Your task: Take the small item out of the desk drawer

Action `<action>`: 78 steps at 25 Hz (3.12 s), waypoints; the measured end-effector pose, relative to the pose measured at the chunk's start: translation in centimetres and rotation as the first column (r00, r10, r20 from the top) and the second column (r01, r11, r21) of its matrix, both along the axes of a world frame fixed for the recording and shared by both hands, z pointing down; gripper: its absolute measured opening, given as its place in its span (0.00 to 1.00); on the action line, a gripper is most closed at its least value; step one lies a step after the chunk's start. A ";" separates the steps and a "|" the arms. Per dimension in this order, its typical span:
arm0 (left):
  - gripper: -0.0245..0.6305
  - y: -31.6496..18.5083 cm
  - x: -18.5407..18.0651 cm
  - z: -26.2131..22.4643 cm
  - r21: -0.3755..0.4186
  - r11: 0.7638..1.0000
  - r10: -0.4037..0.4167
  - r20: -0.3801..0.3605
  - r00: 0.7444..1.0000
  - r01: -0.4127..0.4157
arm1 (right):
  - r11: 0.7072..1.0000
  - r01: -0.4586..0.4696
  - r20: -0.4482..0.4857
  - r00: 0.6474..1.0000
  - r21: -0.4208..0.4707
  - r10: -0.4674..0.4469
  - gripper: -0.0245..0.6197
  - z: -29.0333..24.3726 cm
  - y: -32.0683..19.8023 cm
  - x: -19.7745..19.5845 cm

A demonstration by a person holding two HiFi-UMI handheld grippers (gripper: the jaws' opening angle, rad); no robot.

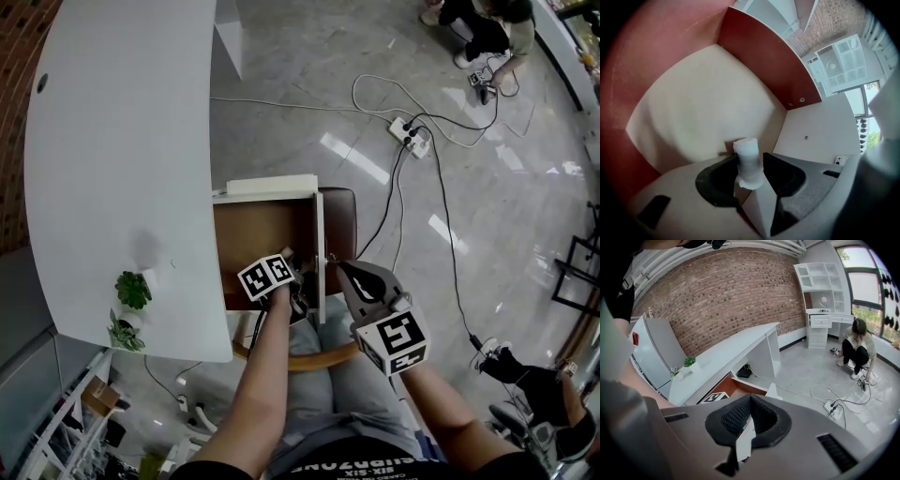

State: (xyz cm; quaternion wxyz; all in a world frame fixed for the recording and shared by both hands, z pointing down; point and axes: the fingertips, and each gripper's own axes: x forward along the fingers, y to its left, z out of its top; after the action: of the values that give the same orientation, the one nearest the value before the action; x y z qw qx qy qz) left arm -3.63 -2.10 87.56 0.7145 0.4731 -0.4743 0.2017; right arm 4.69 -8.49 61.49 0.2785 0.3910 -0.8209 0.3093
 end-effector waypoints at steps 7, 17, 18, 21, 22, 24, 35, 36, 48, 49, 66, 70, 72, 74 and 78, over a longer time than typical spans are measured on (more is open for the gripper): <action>0.28 0.7 -0.6 1.3 -0.084 0.996 -0.026 0.008 1.000 0.027 | 1.000 0.004 0.001 1.000 -0.001 -0.004 0.03 0.2 0.0 -0.1; 0.25 0.6 -0.6 0.9 -0.100 0.994 0.041 0.043 0.998 -0.037 | 1.000 0.005 0.002 1.000 0.008 -0.005 0.03 -0.2 0.1 -0.3; 0.25 0.5 -0.7 0.8 -0.099 0.994 0.049 0.047 0.998 -0.045 | 1.000 0.006 0.002 1.000 0.007 -0.007 0.03 -0.2 0.2 -0.4; 0.25 0.3 -1.0 0.4 -0.087 0.994 0.064 0.053 0.997 -0.059 | 1.000 0.010 0.001 1.000 0.005 -0.010 0.03 -0.4 0.4 -0.4; 0.25 0.2 -1.0 0.2 -0.083 0.995 0.062 0.051 0.997 -0.058 | 1.000 0.009 0.001 1.000 0.010 -0.009 0.03 -0.5 0.3 -0.5; 0.25 0.0 -1.2 -0.1 -0.074 0.996 0.055 0.049 0.997 -0.052 | 1.000 0.010 0.000 1.000 0.017 -0.010 0.03 -0.7 0.4 -0.6; 0.25 -0.6 -1.7 -2.4 -0.026 0.998 0.060 0.057 0.997 -0.059 | 0.999 0.008 0.000 1.000 0.053 -0.008 0.03 -3.0 1.0 -0.9; 0.25 -0.7 -1.7 -2.6 -0.020 0.998 0.063 0.058 0.996 -0.062 | 0.998 0.007 0.000 1.000 0.056 -0.007 0.03 -3.2 1.0 -0.9; 0.25 -0.5 -2.2 -4.9 0.008 0.996 0.091 0.086 0.992 -0.092 | 0.996 0.012 -0.005 1.000 0.087 -0.012 0.03 -4.9 2.4 -1.3; 0.25 -0.4 -2.2 -5.2 0.011 0.996 0.088 0.084 0.993 -0.089 | 0.996 0.013 -0.005 1.000 0.090 -0.012 0.03 -5.1 2.6 -1.3; 0.25 0.9 -2.2 -10.0 0.071 0.993 0.091 0.060 0.994 -0.095 | 0.992 0.000 -0.005 1.000 0.128 0.000 0.03 -8.4 4.6 -1.1; 0.25 1.4 -2.1 -11.3 0.073 0.991 0.104 0.066 0.992 -0.109 | 0.991 0.003 -0.006 1.000 0.136 -0.002 0.03 -9.5 5.0 -1.0; 0.25 1.6 -2.0 -11.9 0.077 0.991 0.106 0.067 0.992 -0.111 | 0.990 0.002 -0.007 1.000 0.141 -0.001 0.03 -10.0 5.2 -0.8; 0.25 1.7 -1.9 -12.6 0.085 0.990 0.105 0.067 0.992 -0.110 | 0.989 0.002 -0.008 1.000 0.147 -0.001 0.03 -10.5 5.3 -0.7; 0.25 2.0 -2.0 -14.0 0.099 0.989 0.101 0.070 0.992 -0.107 | 0.987 0.007 -0.009 1.000 0.162 -0.006 0.03 -11.6 5.5 -0.6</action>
State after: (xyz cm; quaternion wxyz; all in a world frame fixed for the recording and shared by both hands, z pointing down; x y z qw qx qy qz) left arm -5.61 -0.12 73.59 0.6622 0.5265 -0.4814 0.2293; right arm 4.09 -2.97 49.87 0.2502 0.4109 -0.8435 0.2389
